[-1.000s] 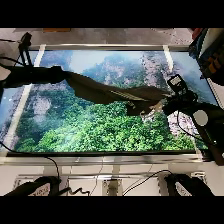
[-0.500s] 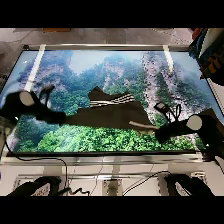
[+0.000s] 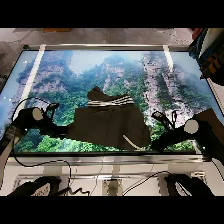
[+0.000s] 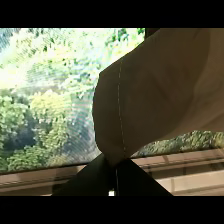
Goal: Fold the clothes and pants, and hang the long-sleeved shirts on hangers.
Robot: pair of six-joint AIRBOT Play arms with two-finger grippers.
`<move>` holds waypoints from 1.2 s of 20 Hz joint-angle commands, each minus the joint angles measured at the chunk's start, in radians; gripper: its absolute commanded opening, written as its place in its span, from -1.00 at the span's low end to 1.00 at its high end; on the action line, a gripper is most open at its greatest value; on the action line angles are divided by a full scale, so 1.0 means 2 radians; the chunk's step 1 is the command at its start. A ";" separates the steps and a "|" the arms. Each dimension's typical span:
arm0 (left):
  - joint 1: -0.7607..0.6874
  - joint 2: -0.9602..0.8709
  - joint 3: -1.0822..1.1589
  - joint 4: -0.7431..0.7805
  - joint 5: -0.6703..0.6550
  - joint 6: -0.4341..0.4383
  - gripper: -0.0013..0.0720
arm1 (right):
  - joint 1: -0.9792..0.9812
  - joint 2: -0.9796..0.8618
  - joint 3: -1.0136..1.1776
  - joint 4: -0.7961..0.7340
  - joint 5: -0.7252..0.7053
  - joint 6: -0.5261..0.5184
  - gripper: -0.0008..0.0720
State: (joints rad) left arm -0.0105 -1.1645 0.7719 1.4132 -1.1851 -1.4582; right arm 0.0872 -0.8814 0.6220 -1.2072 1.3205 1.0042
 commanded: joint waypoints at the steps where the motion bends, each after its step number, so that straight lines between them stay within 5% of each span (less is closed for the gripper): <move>1: 0.000 0.001 -0.005 0.001 0.013 -0.001 -0.94 | -0.005 0.000 0.001 -0.013 -0.042 0.023 0.03; 2: 0.000 0.001 -0.005 0.001 0.013 0.000 -0.94 | -0.017 0.000 0.001 -0.023 -0.065 0.034 -0.29; 3: 0.000 0.001 -0.005 0.001 0.013 0.000 -0.94 | -0.035 0.000 0.001 -0.027 -0.086 0.040 -0.39; 7: 0.000 0.000 -0.005 0.001 0.024 0.000 -0.94 | -0.152 -0.010 0.000 -0.013 -0.107 0.043 -0.72; 10: 0.000 0.000 -0.005 0.000 0.033 0.000 -0.94 | -0.185 -0.059 -0.011 0.089 -0.051 0.005 -0.80; 11: 0.000 0.000 -0.005 0.000 0.034 0.000 -0.94 | -0.181 -0.081 -0.015 0.127 -0.013 -0.015 -0.76; 13: 0.000 0.000 -0.005 0.000 0.034 0.000 -0.94 | -0.162 -0.128 -0.018 0.161 0.019 -0.021 0.12; 14: 0.000 0.000 -0.005 0.000 0.034 0.000 -0.94 | -0.152 -0.145 -0.018 0.160 0.014 -0.021 0.28; 24: 0.000 0.000 -0.005 0.000 0.034 -0.001 -0.94 | -0.116 -0.239 -0.018 0.207 -0.049 -0.045 0.12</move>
State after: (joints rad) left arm -0.0105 -1.1641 0.7628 1.4136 -1.1183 -1.4593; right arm -0.1509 -1.3193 0.5873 -0.8631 1.2324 0.9550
